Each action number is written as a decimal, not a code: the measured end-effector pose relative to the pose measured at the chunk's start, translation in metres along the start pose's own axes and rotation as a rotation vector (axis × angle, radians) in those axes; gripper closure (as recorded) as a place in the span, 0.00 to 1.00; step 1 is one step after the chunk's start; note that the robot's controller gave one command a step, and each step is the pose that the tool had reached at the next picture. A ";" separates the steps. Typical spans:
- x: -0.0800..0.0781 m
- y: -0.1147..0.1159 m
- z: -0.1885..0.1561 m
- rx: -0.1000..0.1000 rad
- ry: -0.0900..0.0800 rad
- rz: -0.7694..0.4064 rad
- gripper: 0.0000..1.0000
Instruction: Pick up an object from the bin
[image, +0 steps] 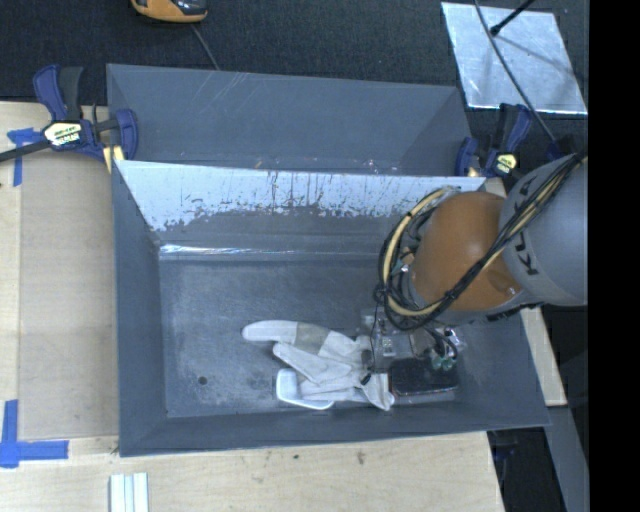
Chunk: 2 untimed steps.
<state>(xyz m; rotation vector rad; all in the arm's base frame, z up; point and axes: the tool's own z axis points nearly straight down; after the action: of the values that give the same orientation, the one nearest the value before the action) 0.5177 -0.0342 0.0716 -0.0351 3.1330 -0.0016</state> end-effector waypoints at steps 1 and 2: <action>0.024 -0.002 -0.110 -0.001 0.008 -0.010 1.00; 0.024 -0.002 -0.110 -0.001 0.008 -0.011 1.00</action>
Offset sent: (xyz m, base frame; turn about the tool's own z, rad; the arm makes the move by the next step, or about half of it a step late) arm 0.0000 0.0000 0.0000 0.0000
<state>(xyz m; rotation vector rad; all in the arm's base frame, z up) 0.4931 -0.0364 0.1810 -0.0521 3.1403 -0.0009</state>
